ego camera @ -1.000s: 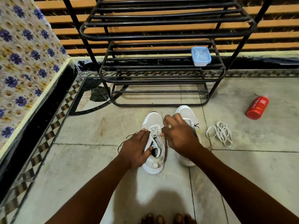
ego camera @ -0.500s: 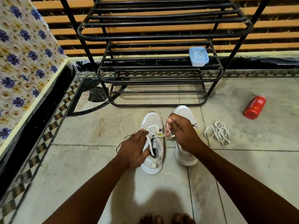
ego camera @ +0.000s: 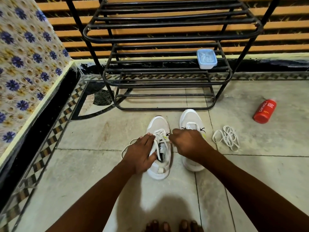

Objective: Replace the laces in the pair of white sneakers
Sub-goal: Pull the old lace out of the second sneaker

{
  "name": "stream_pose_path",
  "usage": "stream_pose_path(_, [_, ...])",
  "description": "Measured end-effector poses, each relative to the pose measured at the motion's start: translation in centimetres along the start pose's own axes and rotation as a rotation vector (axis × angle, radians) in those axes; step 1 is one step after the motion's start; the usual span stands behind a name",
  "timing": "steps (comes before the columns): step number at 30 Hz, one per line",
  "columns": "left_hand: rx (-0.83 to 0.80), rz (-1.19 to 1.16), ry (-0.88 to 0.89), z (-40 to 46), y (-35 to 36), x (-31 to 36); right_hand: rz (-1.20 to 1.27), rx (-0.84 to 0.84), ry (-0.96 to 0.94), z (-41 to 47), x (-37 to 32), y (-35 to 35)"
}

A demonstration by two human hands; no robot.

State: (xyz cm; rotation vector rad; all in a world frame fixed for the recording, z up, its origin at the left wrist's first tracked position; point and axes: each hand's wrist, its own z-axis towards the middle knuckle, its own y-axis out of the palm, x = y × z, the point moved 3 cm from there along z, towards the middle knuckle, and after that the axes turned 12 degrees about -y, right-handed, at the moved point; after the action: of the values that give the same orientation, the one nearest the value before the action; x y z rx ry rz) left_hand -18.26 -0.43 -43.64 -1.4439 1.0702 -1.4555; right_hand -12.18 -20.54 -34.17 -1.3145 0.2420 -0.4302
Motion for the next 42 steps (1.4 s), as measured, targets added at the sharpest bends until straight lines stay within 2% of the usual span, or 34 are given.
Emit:
stream_pose_path(3, [0.001,-0.019,0.001,0.0,0.2,-0.2,-0.028,0.121,-0.014,0.6,-0.6,-0.8])
stream_pose_path(6, [0.02,-0.017,0.01,-0.1,0.3,-0.3,0.123,0.335,0.175,0.7,-0.6,-1.2])
stream_pose_path(10, [0.03,-0.02,-0.002,0.0,0.3,-0.2,0.534,0.724,0.52,-0.2,-0.4,-2.8])
stream_pose_path(13, [0.022,-0.046,-0.009,0.1,0.2,-0.2,1.131,0.918,0.741,0.1,0.3,-2.3])
stream_pose_path(14, [0.022,-0.05,-0.007,0.1,0.2,-0.2,1.277,0.936,0.786,0.2,0.6,-2.1])
stream_pose_path(15, [0.021,-0.049,-0.01,0.1,0.2,-0.2,1.305,0.9,0.777,0.2,0.8,-2.0])
stream_pose_path(16, [0.022,-0.044,-0.016,0.1,0.3,-0.2,1.22,0.82,0.713,0.1,1.2,-2.1])
stream_pose_path(19, [0.014,-0.027,-0.025,0.1,0.5,-0.4,0.708,0.438,0.355,-0.1,1.7,-1.8])
stream_pose_path(20, [0.007,-0.023,-0.027,0.2,0.5,-0.5,0.621,0.304,0.264,-0.1,1.6,-1.4])
stream_pose_path(22, [-0.011,-0.026,-0.038,0.2,0.7,-0.6,0.533,0.05,0.131,-0.3,1.2,0.3])
stream_pose_path(24, [-0.02,-0.029,-0.046,0.2,0.7,-0.5,0.468,-0.088,0.058,-0.3,0.9,1.6])
stream_pose_path(27, [-0.021,-0.03,-0.055,0.1,0.6,-0.4,0.504,-0.059,0.08,-0.1,1.4,2.1])
stream_pose_path(32, [-0.041,-0.007,-0.075,0.2,0.5,-0.3,0.406,0.113,0.159,0.0,1.6,1.1])
stream_pose_path(42, [-0.045,-0.06,-0.132,0.1,-0.4,0.4,0.528,0.156,0.079,-0.3,0.5,-0.8])
